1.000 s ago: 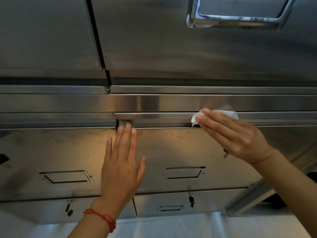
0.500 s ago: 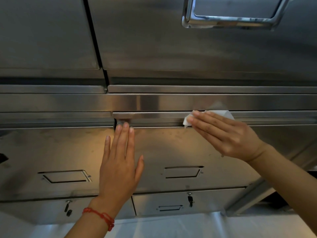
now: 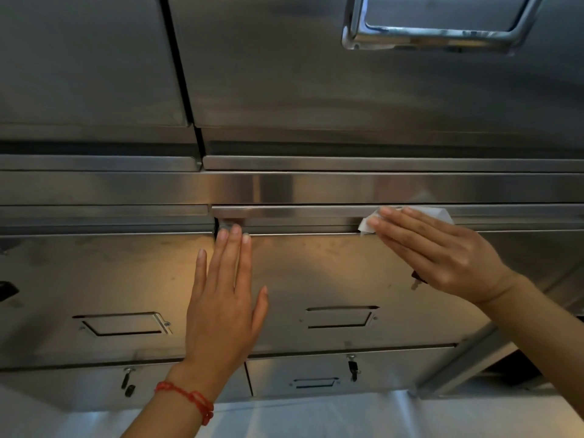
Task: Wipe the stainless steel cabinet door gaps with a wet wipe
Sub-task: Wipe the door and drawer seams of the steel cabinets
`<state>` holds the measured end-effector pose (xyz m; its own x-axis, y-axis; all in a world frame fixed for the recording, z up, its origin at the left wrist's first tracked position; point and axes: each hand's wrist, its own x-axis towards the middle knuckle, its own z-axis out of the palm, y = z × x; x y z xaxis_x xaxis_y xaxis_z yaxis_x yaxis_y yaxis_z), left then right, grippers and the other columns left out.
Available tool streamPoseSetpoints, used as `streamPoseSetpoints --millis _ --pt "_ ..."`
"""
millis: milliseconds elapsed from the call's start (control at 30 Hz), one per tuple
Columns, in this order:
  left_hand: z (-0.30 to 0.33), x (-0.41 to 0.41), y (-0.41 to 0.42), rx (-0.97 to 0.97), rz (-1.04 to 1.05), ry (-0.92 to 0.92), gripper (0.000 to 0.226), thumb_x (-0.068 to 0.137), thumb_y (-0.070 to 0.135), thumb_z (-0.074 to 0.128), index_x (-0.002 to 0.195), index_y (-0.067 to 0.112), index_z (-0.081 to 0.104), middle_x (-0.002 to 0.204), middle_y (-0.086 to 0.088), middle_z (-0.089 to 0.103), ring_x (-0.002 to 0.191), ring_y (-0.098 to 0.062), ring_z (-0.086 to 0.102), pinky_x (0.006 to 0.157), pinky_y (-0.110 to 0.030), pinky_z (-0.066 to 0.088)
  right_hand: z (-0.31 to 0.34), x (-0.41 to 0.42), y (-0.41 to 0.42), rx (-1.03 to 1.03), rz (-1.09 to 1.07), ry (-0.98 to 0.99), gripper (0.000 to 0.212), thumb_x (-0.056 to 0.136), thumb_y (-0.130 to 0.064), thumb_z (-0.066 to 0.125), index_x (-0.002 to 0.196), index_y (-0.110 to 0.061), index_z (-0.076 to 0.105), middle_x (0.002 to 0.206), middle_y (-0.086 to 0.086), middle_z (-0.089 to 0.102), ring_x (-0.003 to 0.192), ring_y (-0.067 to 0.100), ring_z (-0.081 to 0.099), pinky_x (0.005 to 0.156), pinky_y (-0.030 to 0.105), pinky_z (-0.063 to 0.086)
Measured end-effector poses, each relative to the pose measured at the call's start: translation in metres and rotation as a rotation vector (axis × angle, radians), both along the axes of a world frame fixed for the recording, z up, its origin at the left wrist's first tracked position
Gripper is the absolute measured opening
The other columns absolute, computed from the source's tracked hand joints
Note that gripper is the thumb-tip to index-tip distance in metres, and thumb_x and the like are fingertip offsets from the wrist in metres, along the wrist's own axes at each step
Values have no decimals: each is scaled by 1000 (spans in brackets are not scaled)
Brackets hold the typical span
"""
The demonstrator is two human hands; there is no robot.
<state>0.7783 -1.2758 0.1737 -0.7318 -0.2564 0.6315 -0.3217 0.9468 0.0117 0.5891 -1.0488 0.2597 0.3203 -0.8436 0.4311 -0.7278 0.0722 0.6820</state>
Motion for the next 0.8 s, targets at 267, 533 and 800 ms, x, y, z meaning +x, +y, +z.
streamPoseSetpoints --millis 267,533,800 --pt "1 0 1 6 2 -6 64 90 33 34 141 -3 25 148 -23 27 139 -32 19 113 -46 13 -2 -1 -4 3 11 -13 27 88 6 54 114 6 63 121 21 59 114 34 57 92 47 49" --pt "2 2 0 0 -9 5 63 89 33 33 142 -1 21 149 -21 23 139 -31 18 113 -45 11 1 -2 4 25 -19 0 26 90 7 51 114 6 62 120 21 60 112 35 58 90 48 49" --pt "2 2 0 3 -9 0 64 89 33 34 142 -1 22 149 -21 24 139 -31 19 113 -45 11 4 -2 16 22 -65 -6 27 86 8 54 112 6 64 119 22 60 110 37 59 86 49 52"
